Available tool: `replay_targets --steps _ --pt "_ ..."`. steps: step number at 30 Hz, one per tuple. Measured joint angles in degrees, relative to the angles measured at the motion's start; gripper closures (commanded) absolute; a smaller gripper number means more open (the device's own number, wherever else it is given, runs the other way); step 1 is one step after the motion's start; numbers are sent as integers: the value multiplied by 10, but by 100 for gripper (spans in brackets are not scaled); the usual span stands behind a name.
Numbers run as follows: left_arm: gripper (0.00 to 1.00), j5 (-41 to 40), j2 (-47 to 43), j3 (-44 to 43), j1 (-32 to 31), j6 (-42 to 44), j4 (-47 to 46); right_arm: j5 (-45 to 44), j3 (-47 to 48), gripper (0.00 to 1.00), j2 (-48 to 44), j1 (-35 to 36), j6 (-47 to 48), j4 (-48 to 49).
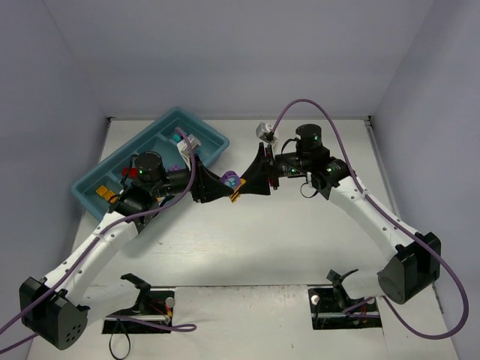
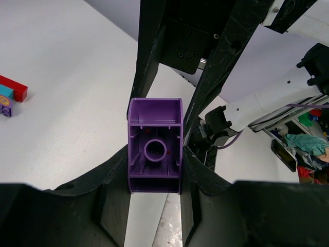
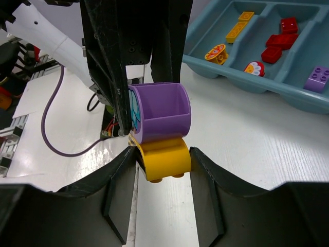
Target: Sort the legos into containers by color
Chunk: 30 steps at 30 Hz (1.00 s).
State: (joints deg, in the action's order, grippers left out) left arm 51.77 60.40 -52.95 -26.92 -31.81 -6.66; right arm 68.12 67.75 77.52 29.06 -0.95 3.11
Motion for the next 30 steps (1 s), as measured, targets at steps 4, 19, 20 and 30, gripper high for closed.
replay_targets --steps 4,19,20,30 --pt "100 7 5 0 1 3 0 5 0 100 5 -1 -1 0" --pt "100 60 31 -3 66 43 26 -7 -94 100 -16 6 0 38" --pt "100 57 36 -8 90 45 25 -9 -111 100 -22 7 -1 29" --pt "99 -35 99 -26 224 70 17 -74 -146 100 -38 7 -2 -8"
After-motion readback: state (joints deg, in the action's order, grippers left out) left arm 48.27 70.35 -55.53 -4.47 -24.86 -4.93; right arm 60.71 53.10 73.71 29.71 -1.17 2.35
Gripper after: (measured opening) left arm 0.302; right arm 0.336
